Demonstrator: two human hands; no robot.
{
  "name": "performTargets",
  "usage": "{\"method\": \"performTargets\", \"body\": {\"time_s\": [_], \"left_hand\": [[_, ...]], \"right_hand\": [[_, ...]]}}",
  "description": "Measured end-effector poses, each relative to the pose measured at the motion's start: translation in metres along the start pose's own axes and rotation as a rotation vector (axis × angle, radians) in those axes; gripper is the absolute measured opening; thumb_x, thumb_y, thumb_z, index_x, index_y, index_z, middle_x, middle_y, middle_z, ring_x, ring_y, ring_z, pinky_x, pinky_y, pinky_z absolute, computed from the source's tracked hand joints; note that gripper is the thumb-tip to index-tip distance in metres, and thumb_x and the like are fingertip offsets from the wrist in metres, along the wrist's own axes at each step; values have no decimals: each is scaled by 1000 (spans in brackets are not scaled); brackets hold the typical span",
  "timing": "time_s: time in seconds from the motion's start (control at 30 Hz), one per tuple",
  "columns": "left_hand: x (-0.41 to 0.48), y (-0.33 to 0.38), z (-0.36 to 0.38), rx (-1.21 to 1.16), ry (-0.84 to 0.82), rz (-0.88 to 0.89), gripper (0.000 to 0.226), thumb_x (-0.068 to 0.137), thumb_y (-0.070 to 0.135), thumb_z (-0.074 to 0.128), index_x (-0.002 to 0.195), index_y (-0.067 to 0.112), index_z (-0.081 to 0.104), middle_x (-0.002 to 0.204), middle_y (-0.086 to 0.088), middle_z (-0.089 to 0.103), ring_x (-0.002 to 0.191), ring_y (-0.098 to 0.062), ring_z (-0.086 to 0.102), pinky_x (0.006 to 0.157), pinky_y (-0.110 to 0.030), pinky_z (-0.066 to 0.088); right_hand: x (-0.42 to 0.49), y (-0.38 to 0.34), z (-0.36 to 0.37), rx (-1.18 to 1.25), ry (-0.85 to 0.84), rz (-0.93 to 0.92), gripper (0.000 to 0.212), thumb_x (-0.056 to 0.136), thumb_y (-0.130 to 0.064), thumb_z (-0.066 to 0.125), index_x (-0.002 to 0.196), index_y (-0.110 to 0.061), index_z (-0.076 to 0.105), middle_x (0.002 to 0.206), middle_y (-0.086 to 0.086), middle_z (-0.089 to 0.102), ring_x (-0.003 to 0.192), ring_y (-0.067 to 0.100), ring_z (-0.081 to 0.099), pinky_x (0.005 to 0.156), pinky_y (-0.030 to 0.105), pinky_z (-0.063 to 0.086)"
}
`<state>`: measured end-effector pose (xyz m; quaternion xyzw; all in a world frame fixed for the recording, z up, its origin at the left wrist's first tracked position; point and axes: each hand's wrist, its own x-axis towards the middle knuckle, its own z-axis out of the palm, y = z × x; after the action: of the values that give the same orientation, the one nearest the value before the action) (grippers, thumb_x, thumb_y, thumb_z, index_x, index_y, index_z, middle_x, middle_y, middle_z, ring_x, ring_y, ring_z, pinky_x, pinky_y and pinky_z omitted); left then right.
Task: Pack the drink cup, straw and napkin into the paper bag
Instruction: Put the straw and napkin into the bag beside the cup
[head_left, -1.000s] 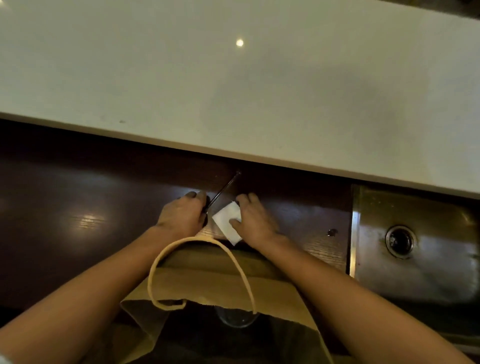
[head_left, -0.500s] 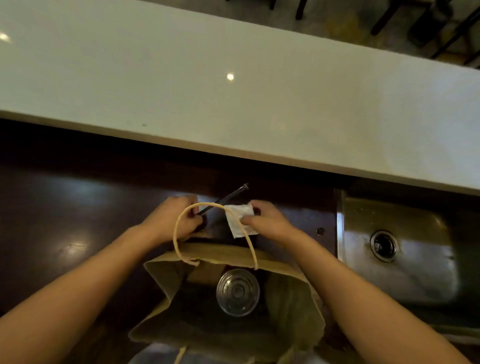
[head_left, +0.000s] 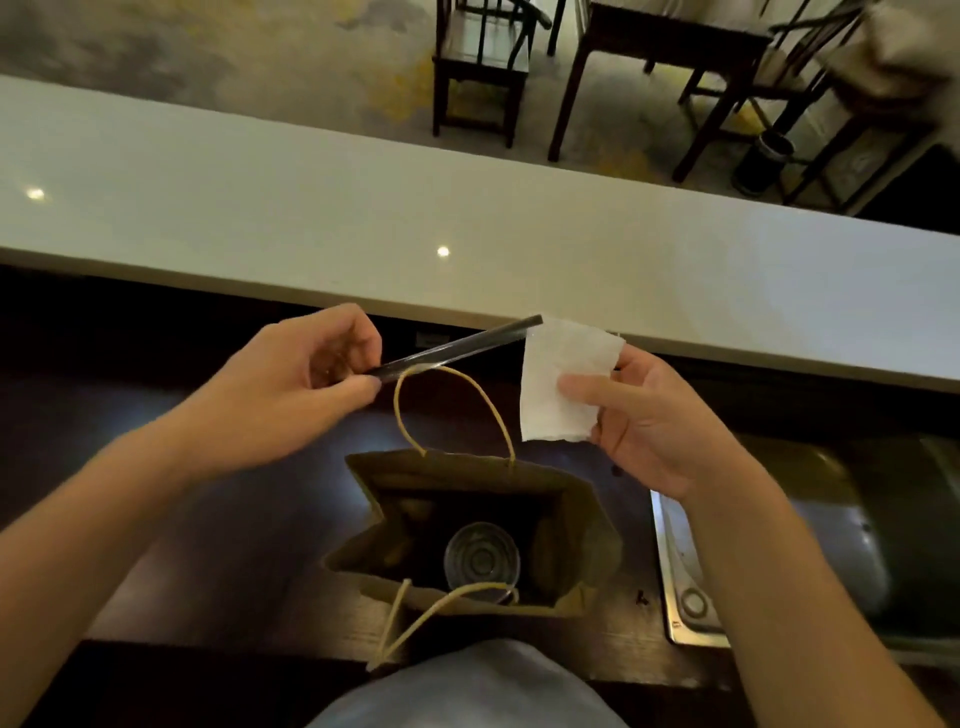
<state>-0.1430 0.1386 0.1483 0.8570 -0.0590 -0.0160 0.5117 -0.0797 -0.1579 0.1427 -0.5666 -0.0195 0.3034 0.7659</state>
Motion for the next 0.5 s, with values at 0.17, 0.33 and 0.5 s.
{"method": "performTargets", "body": {"time_s": [0.17, 0.33, 0.5], "left_hand": [[-27, 32, 2, -114, -218, 95, 11, 79, 23, 68, 90, 21, 63, 76, 2, 63, 65, -5, 58, 61, -17, 48], [-36, 30, 29, 241, -470, 36, 21, 96, 21, 59, 104, 40, 65, 78, 7, 69, 67, -12, 67, 63, -34, 58], [-30, 28, 53, 615, -514, -15, 10, 100, 27, 48, 95, 33, 55, 78, 8, 62, 66, -10, 59, 63, -36, 54]], "right_hand": [[-33, -2, 19, -295, -176, 57, 28, 82, -6, 66, 110, -6, 67, 98, 9, 75, 93, 25, 70, 72, 30, 59], [-47, 27, 27, -1192, -143, 118, 12, 92, -20, 61, 82, -15, 65, 70, 3, 64, 60, 2, 57, 57, 28, 47], [-49, 49, 30, -1458, -68, 229, 10, 88, -14, 55, 79, -9, 56, 81, 9, 59, 68, 25, 58, 50, 31, 40]]}}
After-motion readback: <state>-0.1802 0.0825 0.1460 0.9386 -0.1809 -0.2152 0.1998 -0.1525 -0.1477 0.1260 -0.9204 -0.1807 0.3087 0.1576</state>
